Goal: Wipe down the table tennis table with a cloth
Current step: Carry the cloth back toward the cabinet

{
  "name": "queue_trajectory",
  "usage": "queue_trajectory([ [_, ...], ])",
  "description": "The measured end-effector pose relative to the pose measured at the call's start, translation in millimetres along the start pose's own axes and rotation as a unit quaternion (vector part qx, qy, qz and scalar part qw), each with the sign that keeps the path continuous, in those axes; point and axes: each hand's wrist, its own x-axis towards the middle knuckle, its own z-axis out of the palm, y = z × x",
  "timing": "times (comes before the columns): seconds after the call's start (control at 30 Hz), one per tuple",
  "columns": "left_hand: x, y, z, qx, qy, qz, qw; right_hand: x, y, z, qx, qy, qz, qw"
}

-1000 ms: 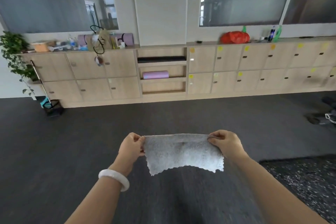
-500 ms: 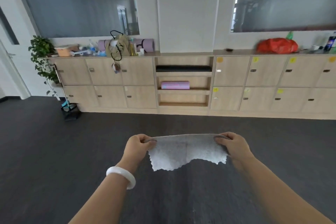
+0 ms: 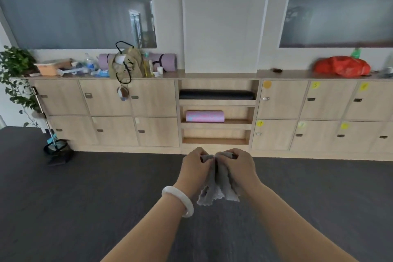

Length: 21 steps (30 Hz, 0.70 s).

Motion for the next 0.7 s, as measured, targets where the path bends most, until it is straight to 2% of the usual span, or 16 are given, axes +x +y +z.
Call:
queue_trajectory([
  [0.13, 79.4, -7.7, 7.4, -0.037, -0.008, -0.02, 0.999, 68.3, 3.7, 23.2, 0.097, -0.024, 0.036, 0.994],
  [0.27, 160.8, -25.7, 17.9, -0.063, -0.008, -0.039, 0.997, 145.7, 22.7, 37.7, 0.099, -0.032, 0.034, 0.994],
  [0.33, 206.0, -29.1, 24.7, -0.069, -0.032, -0.033, 0.997, 191.9, 29.9, 48.1, 0.12, -0.043, 0.03, 0.991],
  [0.43, 274.1, -30.7, 32.0, -0.146, -0.098, -0.056, 0.983, 267.0, 34.5, 61.5, 0.153, -0.071, 0.033, 0.985],
  [0.53, 340.2, -33.9, 31.2, -0.16, -0.135, -0.06, 0.976, 343.2, 39.5, 74.5, 0.108, -0.078, 0.017, 0.991],
  [0.6, 385.4, -38.9, 28.1, -0.143, -0.109, -0.053, 0.982, 395.6, 42.3, 84.2, 0.101, -0.09, 0.019, 0.991],
  [0.7, 449.3, -57.1, 21.7, -0.102, -0.016, -0.077, 0.992, 469.0, 41.6, 95.7, 0.122, -0.111, 0.025, 0.986],
])
